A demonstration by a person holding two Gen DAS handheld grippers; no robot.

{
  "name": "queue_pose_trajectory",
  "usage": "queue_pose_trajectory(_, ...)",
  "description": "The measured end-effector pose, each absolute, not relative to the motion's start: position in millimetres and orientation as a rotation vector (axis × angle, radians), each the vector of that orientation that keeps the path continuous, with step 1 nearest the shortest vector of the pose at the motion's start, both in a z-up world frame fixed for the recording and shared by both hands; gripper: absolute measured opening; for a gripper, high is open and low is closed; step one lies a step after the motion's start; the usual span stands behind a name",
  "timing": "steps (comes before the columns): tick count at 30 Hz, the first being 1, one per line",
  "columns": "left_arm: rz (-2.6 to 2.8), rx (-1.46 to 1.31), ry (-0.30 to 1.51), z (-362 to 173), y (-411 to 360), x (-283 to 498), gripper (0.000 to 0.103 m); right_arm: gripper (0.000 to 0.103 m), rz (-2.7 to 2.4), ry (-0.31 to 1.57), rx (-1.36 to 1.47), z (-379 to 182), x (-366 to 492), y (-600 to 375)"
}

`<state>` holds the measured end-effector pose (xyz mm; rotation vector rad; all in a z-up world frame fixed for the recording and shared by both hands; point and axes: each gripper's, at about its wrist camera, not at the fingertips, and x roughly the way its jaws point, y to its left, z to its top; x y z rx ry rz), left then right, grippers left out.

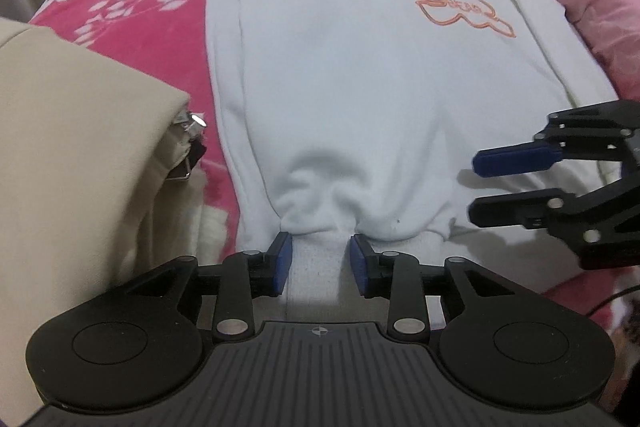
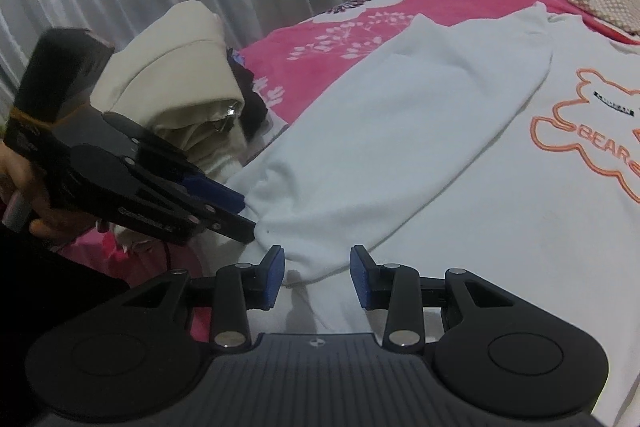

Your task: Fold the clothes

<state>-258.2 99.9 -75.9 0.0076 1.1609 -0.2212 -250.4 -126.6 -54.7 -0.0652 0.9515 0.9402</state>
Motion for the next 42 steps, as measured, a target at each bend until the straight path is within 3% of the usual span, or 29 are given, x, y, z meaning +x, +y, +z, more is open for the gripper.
queue_pose_trajectory(7,-0.163,-0.055,1.116,-58,106,-262,0.033,0.041,0.940,0.951,-0.070,-53,-256,-130)
queue_pose_trajectory(14,-0.133,-0.044,1.119,-78,101,-251,0.035,0.041,0.940,0.956,-0.067,-54,-256,-128)
queue_pose_trajectory(15,-0.136,-0.043,1.118,-78,101,-251,0.033,0.041,0.939,0.952,-0.067,-53,-257,-129)
queue_pose_trajectory(18,-0.138,-0.041,1.138,-74,105,-252,0.011,0.041,0.934,0.951,-0.064,-53,-259,-132)
queue_pose_trajectory(26,-0.103,0.038,1.161,-59,107,-257,0.007,0.042,0.923,0.972,-0.038,-59,-255,-136)
queue_pose_trajectory(32,-0.135,0.172,1.153,-70,94,-259,0.010,0.042,0.905,0.966,-0.054,-55,-249,-136)
queue_pose_trajectory(34,-0.183,0.177,1.145,-61,96,-264,0.018,0.042,0.901,0.953,-0.090,-52,-248,-136)
queue_pose_trajectory(37,-0.226,0.149,1.150,-42,103,-268,0.021,0.042,0.897,0.921,-0.131,-47,-247,-135)
queue_pose_trajectory(42,-0.221,0.212,0.951,10,91,-244,0.035,0.041,0.916,0.856,-0.246,-25,-222,-124)
